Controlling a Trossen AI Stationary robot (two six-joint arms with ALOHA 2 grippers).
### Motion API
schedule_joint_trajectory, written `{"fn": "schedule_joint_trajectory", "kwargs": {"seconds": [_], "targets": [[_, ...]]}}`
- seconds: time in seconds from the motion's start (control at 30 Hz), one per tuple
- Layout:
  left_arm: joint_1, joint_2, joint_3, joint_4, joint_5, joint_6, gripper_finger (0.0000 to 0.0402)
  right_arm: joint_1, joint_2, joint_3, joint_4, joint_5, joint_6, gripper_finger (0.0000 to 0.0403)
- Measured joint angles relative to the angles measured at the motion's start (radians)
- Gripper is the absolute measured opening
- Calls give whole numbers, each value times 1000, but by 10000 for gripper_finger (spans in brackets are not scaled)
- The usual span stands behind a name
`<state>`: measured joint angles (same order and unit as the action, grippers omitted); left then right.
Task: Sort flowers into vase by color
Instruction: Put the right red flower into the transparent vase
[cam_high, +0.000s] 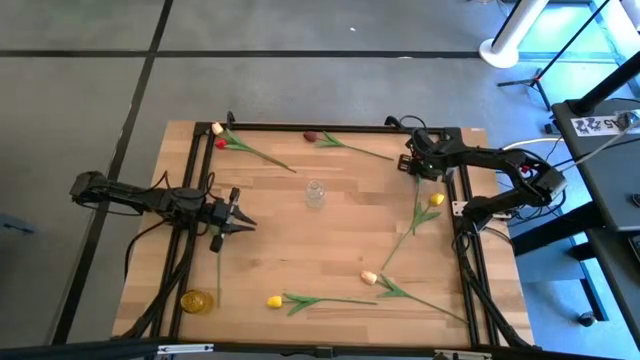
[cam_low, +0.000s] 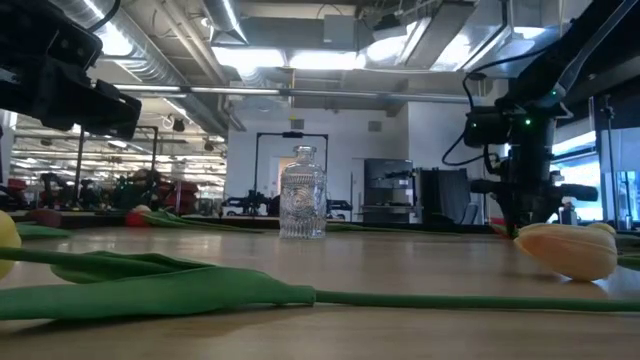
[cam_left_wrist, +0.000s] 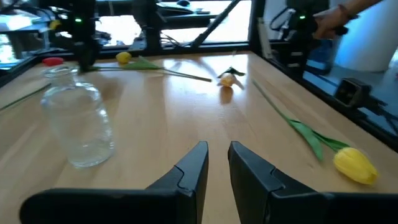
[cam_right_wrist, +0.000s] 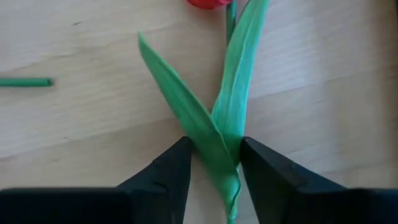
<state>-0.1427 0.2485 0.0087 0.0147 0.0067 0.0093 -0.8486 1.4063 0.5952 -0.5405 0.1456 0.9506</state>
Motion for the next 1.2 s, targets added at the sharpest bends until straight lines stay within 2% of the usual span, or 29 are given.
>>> {"fn": "schedule_joint_trajectory", "kwargs": {"seconds": [0.17,0.33,0.5,0.63,0.77,0.9,1.07,1.2], "targets": [[0,0,0,11,-23,0,62,0,1,-4,31,29,-21,90],[0,0,0,12,-23,1,62,0,3,-5,85,75,-27,17],[0,0,0,16,-24,1,62,2,-40,30,154,110,-43,16],[0,0,0,18,-24,0,62,69,-120,91,208,169,-67,5],[0,0,0,18,-24,1,62,195,-207,119,439,229,-141,8],[0,0,0,17,-24,1,62,382,-229,120,794,294,-253,4],[0,0,0,23,-23,-23,62,598,-185,121,1146,399,-418,3],[0,0,0,32,-21,-36,62,706,-106,135,1382,439,-532,4]]}}
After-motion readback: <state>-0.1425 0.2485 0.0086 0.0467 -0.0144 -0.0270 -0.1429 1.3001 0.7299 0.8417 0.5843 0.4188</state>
